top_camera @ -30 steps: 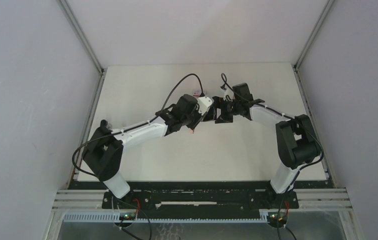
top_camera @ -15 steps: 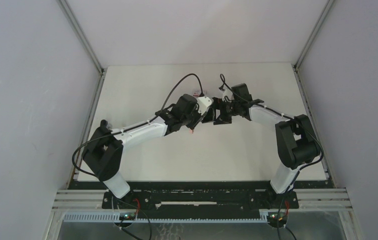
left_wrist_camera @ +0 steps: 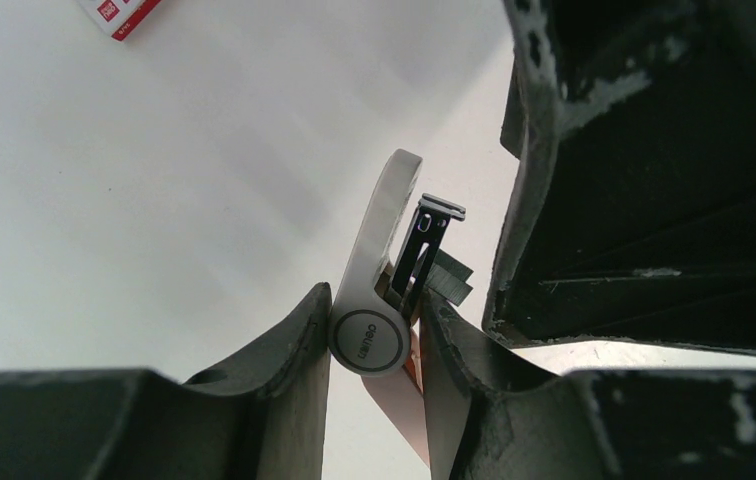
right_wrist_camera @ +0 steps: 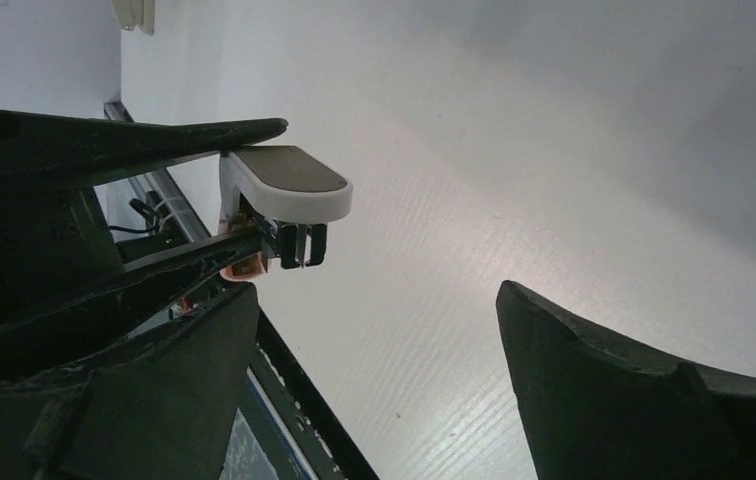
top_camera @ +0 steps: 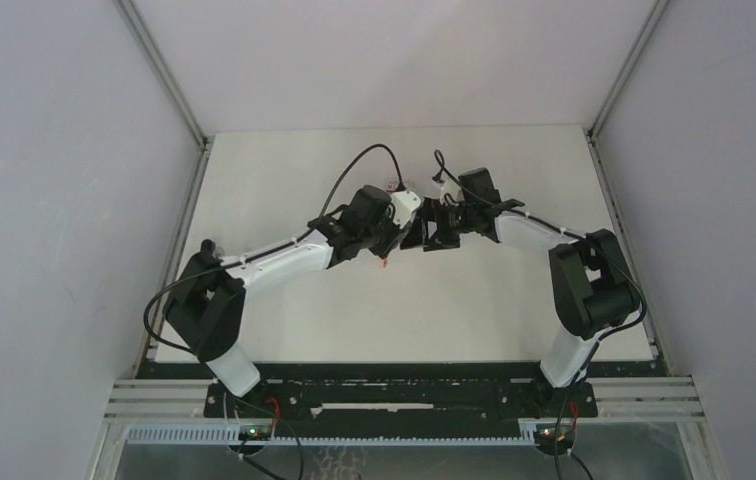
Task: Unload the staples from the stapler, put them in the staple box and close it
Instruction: Unload the staple at the center of the board.
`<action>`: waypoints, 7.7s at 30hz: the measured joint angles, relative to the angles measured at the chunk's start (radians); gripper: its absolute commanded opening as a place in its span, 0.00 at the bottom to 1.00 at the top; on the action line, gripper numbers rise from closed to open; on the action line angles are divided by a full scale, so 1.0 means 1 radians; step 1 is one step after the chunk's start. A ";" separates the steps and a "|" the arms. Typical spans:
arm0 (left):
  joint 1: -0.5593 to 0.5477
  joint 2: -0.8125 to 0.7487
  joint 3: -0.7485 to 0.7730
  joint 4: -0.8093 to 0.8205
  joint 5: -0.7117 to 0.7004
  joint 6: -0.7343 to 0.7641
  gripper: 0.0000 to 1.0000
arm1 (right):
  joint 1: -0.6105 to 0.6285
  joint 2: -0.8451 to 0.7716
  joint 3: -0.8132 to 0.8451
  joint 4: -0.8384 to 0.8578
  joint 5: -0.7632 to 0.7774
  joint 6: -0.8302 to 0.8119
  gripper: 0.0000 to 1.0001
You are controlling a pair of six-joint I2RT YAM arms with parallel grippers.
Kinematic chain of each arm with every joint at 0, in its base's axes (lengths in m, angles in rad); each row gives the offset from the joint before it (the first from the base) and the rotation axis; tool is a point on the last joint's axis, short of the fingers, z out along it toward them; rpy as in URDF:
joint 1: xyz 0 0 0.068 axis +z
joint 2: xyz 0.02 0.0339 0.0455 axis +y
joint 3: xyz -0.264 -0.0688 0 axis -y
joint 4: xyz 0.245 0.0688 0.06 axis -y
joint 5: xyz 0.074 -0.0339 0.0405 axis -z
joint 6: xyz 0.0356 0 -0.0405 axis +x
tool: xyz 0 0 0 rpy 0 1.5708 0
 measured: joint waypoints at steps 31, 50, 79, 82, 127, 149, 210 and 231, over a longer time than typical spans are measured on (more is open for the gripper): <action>0.014 0.057 0.029 -0.022 -0.013 0.013 0.00 | -0.099 -0.055 -0.004 -0.007 0.175 -0.002 0.89; -0.277 0.130 -0.200 0.389 -0.493 0.411 0.00 | -0.306 -0.098 -0.004 -0.037 0.216 0.010 0.88; -0.253 0.123 -0.235 0.468 -0.526 0.386 0.00 | -0.301 -0.109 -0.004 -0.047 0.188 0.012 0.88; -0.215 0.087 -0.207 0.407 -0.486 0.310 0.00 | -0.291 -0.108 -0.004 -0.048 0.173 0.010 0.88; 0.013 -0.019 0.020 -0.001 0.104 -0.036 0.00 | -0.055 0.025 -0.113 0.374 -0.291 0.249 0.39; 0.018 -0.019 0.020 0.000 0.112 -0.053 0.00 | -0.048 0.025 -0.113 0.404 -0.293 0.298 0.28; 0.071 -0.009 0.020 0.000 0.111 -0.064 0.00 | -0.055 0.025 -0.116 0.353 -0.292 0.266 0.21; 0.348 0.123 0.024 -0.014 0.333 -0.203 0.00 | -0.108 0.073 -0.124 0.231 -0.180 0.134 0.41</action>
